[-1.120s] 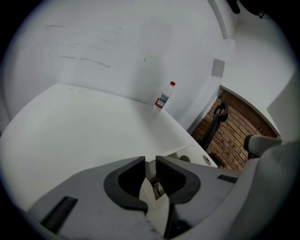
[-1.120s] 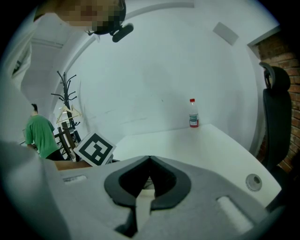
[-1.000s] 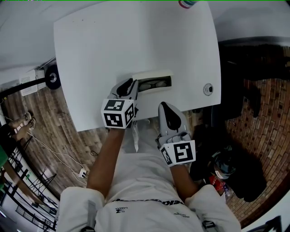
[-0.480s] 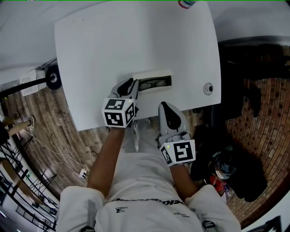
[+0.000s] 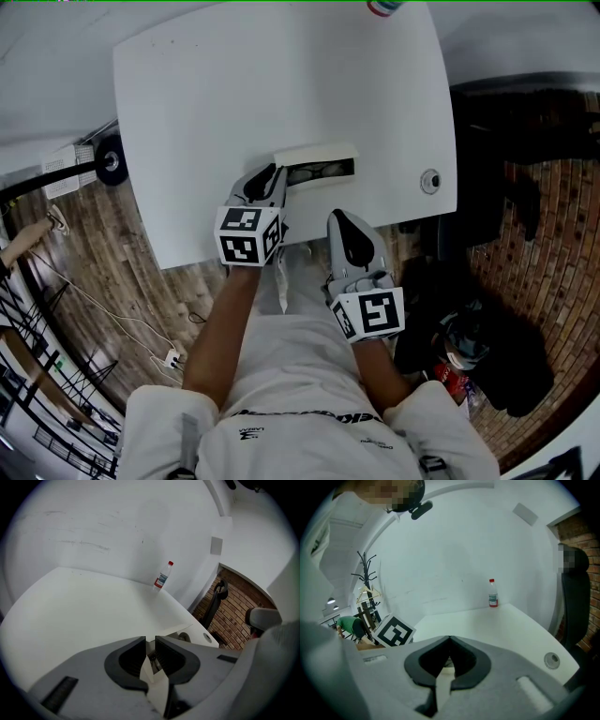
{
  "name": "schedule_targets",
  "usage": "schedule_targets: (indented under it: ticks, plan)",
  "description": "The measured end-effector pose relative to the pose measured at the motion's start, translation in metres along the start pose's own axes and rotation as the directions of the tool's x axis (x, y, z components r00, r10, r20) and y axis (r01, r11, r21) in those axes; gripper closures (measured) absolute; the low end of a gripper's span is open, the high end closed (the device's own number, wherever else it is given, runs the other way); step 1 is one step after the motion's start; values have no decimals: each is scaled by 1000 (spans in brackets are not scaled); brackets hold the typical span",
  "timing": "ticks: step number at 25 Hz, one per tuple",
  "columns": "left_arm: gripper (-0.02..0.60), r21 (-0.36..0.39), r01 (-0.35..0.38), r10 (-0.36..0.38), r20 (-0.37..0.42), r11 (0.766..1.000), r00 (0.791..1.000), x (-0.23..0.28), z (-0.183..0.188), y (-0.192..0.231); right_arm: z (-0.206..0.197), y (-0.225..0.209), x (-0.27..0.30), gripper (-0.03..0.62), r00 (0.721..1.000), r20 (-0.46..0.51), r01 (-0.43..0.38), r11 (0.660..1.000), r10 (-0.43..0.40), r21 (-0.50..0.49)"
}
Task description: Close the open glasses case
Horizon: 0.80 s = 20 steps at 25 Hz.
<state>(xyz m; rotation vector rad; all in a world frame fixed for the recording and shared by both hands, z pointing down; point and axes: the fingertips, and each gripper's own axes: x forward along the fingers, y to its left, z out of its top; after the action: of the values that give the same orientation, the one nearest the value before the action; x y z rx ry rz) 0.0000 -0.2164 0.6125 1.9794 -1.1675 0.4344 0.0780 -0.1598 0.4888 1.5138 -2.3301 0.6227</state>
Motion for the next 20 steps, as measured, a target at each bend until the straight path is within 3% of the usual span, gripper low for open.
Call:
schedule_targets:
  ticks: [20]
  plan:
    - [525,42,-13,13,1,999,1000,-6,-11,-6,-5,1,-17,594,1000,3,7,1000,-7,-3]
